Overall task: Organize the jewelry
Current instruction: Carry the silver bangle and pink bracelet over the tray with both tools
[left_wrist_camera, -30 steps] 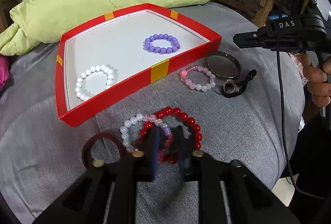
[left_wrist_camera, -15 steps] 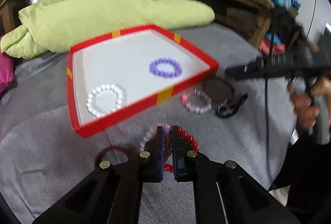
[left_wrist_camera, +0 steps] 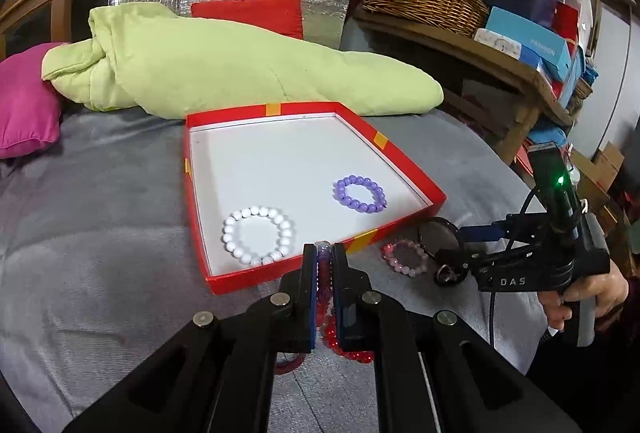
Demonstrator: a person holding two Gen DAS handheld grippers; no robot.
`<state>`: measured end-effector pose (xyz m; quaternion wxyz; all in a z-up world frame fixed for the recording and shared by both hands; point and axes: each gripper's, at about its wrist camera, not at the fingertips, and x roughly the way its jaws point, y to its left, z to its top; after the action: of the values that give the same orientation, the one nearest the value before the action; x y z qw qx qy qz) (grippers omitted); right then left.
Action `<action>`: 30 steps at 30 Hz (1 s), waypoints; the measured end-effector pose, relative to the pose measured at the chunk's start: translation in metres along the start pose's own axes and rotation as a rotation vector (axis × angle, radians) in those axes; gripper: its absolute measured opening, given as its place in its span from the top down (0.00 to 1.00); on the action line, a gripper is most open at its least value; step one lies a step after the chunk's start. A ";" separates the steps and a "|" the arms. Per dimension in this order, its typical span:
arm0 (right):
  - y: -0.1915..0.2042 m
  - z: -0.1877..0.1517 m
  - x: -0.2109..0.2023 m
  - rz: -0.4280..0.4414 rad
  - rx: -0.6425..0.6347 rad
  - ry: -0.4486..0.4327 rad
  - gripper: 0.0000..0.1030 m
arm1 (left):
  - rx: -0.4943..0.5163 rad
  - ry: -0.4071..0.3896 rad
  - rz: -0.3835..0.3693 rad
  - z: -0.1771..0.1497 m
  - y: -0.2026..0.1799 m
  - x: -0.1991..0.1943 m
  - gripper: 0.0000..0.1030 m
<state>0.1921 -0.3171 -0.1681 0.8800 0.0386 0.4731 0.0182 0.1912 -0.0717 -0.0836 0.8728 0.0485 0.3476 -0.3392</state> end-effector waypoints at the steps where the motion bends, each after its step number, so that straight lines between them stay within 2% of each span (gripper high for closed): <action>1: 0.000 0.000 0.000 -0.004 -0.003 -0.001 0.41 | -0.001 -0.001 0.002 0.000 0.001 -0.001 0.93; 10: 0.001 -0.002 -0.004 -0.016 -0.028 -0.024 0.43 | -0.024 -0.009 0.010 0.001 0.006 -0.001 0.93; 13: -0.007 -0.001 -0.009 0.014 0.003 -0.031 0.43 | -0.029 -0.014 0.018 0.002 0.008 -0.001 0.93; 14: -0.009 0.000 -0.012 0.018 0.010 -0.040 0.52 | -0.032 -0.017 0.019 0.002 0.009 -0.001 0.93; 16: -0.014 0.001 -0.015 0.032 0.019 -0.040 0.91 | -0.040 -0.024 0.021 0.003 0.011 -0.002 0.93; 18: -0.023 0.001 -0.018 0.074 0.062 -0.037 0.91 | -0.044 -0.028 0.023 0.004 0.012 -0.002 0.93; 21: -0.027 0.000 -0.013 0.040 0.064 -0.011 0.91 | -0.047 -0.021 0.026 0.004 0.012 0.002 0.93; 22: -0.028 0.000 -0.012 0.045 0.073 -0.003 0.87 | -0.045 -0.021 0.028 0.004 0.011 0.002 0.93; 25: -0.032 0.003 -0.013 0.084 0.092 -0.001 0.86 | -0.038 -0.023 0.024 0.005 0.009 0.002 0.93; 27: -0.035 0.004 -0.017 0.115 0.117 -0.008 0.73 | -0.035 -0.020 0.027 0.004 0.008 0.003 0.93; 29: -0.038 0.004 -0.018 0.135 0.152 -0.009 0.32 | -0.035 -0.019 0.028 0.004 0.008 0.003 0.93; 30: -0.037 0.004 -0.019 0.145 0.159 -0.021 0.30 | -0.036 -0.018 0.028 0.004 0.008 0.003 0.93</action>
<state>0.1850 -0.3555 -0.1534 0.8755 0.1427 0.4596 0.0436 0.2003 -0.0683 -0.0837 0.8812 0.0344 0.3449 -0.3213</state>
